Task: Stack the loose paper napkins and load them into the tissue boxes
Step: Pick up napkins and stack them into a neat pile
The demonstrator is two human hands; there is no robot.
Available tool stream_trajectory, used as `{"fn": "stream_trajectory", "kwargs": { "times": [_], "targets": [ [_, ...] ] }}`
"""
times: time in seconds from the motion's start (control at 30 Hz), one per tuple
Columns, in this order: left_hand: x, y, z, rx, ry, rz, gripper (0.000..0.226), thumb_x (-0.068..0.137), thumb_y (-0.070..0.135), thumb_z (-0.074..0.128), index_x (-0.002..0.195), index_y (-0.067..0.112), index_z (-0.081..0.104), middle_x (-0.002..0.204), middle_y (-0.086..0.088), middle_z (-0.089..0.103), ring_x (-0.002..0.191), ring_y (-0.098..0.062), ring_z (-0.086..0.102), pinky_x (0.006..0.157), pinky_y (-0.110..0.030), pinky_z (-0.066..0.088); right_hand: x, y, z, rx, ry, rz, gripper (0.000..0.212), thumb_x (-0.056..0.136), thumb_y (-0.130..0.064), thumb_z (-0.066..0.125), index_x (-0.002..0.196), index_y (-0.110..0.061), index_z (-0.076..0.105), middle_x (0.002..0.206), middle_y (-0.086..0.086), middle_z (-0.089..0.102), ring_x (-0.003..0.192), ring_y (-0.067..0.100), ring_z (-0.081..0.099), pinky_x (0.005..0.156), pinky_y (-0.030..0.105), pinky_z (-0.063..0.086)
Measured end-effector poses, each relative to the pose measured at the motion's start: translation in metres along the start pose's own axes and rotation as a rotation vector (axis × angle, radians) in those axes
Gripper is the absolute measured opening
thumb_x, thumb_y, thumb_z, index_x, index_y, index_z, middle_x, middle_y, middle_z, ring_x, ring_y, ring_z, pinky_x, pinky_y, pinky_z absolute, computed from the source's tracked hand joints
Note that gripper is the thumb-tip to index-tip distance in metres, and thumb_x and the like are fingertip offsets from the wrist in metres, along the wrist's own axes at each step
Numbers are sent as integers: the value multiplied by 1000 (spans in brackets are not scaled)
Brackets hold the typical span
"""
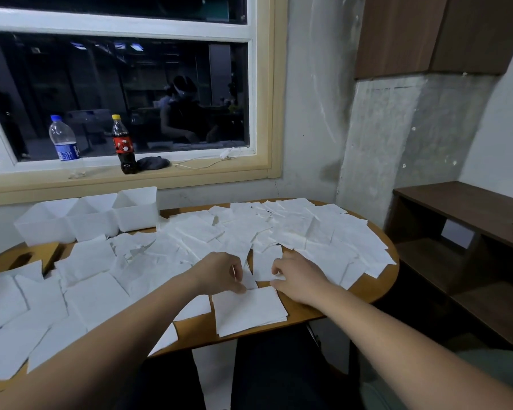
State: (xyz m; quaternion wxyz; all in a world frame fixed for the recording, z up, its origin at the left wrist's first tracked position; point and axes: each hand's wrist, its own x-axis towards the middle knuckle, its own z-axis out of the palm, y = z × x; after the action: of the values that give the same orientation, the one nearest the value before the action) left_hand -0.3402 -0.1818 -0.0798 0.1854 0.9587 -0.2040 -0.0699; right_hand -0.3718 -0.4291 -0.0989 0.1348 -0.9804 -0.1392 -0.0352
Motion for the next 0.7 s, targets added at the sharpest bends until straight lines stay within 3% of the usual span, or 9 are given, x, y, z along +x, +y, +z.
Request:
{"fn": "stream_trajectory", "kwargs": {
  "times": [0.17,0.3,0.47,0.57,0.7],
  "targets": [
    [23,-7,-2,11,198,-96,19,94,38,82,104,26,71,105,2,72,91,-17,68,77,-24,61,15,-4,5,-22,-20,-36,14,104,-35,60,108,-22,65,113,-3,55,105,20,55,90,41,54],
    [40,-22,4,83,248,-195,20,98,37,75,114,26,69,114,-1,71,93,-18,66,81,-26,62,18,-6,6,-72,4,-88,11,106,-24,54,103,-17,63,110,-1,56,104,20,51,88,40,51],
    [51,-39,5,85,319,-341,53,100,47,71,142,17,59,133,-6,64,107,-23,66,85,-30,60,19,-8,4,-103,32,-112,15,108,-21,48,102,-15,60,109,2,60,104,22,51,91,38,48],
    [55,-45,4,23,267,-414,63,95,55,76,139,13,60,126,-6,68,105,-22,67,87,-30,60,15,-10,-7,-23,89,-96,15,110,-25,45,103,-20,57,104,-2,61,96,19,55,85,39,52],
    [57,-44,1,-91,288,-441,51,91,44,84,128,14,68,119,-4,70,100,-20,67,88,-28,61,11,-9,-27,159,171,-47,7,110,-28,51,110,-24,57,102,-6,64,91,13,61,82,37,57]
  ]
}}
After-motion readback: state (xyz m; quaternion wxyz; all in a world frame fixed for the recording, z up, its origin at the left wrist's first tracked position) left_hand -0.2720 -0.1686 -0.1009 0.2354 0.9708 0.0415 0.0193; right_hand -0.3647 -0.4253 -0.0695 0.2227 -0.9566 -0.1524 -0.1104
